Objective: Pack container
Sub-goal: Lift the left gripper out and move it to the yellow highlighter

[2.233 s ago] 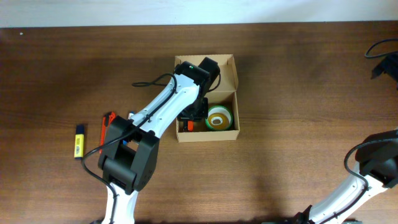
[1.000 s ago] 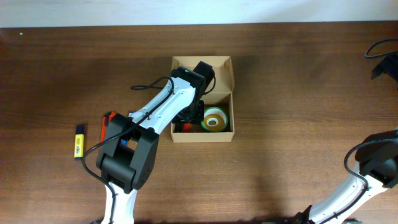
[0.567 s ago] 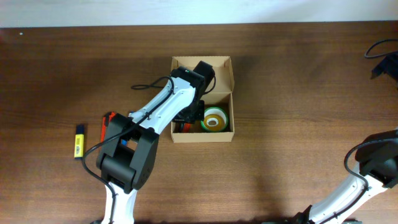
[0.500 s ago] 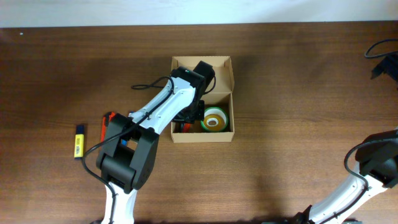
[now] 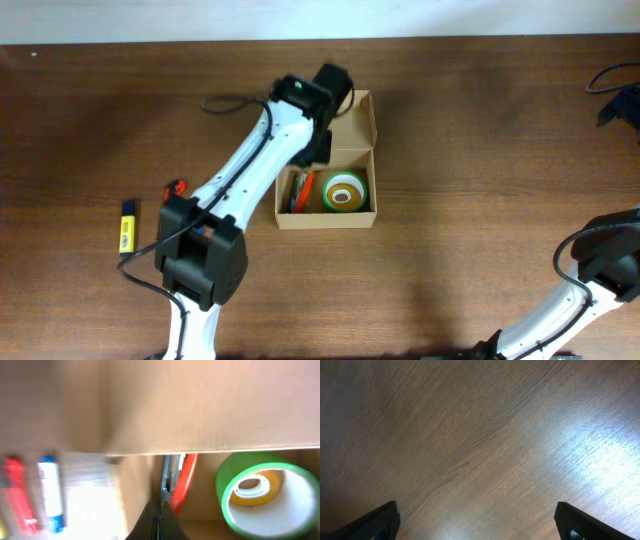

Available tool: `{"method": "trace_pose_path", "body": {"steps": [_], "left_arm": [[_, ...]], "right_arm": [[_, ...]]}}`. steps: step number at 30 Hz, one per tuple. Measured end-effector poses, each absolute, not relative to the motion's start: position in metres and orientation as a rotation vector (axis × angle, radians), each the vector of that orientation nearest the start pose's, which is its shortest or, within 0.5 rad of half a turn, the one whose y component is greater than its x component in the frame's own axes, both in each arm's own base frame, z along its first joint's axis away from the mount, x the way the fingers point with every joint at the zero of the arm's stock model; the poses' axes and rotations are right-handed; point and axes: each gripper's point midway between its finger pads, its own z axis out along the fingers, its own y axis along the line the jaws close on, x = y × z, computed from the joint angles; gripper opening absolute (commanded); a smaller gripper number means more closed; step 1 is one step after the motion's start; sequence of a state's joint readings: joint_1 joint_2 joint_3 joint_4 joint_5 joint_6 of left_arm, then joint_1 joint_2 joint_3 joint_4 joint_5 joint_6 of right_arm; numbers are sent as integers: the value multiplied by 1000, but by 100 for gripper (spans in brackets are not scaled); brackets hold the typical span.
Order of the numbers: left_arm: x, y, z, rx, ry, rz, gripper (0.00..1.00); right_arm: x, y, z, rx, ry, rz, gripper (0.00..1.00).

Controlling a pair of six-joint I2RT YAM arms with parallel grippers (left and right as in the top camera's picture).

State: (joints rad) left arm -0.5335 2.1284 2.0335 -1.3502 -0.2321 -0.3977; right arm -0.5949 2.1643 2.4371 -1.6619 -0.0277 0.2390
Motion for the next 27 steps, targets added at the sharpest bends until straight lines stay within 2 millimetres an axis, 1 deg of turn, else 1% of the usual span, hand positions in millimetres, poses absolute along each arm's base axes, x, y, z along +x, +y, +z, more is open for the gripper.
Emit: {"method": "trace_pose_path", "body": {"steps": [4, 6, 8, 9, 12, 14, 16, 17, 18, 19, 20, 21, 23, 24, 26, 27], "left_arm": [[419, -184, 206, 247, 2751, 256, 2], [424, -182, 239, 249, 2676, 241, 3], [426, -176, 266, 242, 2619, 222, 3], [426, -172, 274, 235, 2603, 216, 3], [424, -143, 299, 175, 2565, 212, 3], [424, -111, 315, 99, 2531, 219, 3], [415, -71, 329, 4, 2488, 236, 6], [406, -49, 335, -50, 2468, 250, 9], [395, -31, 338, -89, 2449, 266, 13], [382, -12, 341, -138, 2422, 279, 20], [369, 3, 342, -175, 2396, 292, 29], [354, 14, 341, -206, 2371, 302, 36], [326, 29, 333, -242, 2343, 317, 44], [314, 32, 325, -248, 2338, 318, 47], [293, 36, 298, -246, 2379, 333, 48], [286, 37, 283, -240, 2412, 339, 49]], "right_arm": [[360, -238, 214, 1194, 2705, -8, 99], [360, -238, 214, 1195, 2705, -7, 99], [360, -238, 214, 1194, 2706, -8, 99], [360, -238, 214, 1194, 2706, -8, 99], [360, -238, 214, 1193, 2706, -8, 99], [360, -238, 214, 1194, 2706, -8, 99], [360, -238, 214, 1194, 2706, -8, 99], [360, -238, 214, 1194, 2706, -7, 99], [360, -238, 214, 1194, 2706, -8, 99], [360, -238, 214, 1194, 2706, -8, 99], [360, -238, 214, 1194, 2706, -8, 99], [360, -238, 214, 1194, 2706, -8, 99], [360, -238, 214, 1195, 2706, -9, 99], [360, -238, 214, 1194, 2706, -8, 99], [360, -238, 214, 1194, 2706, -8, 99], [360, -238, 214, 1194, 2706, -8, 99]]}}
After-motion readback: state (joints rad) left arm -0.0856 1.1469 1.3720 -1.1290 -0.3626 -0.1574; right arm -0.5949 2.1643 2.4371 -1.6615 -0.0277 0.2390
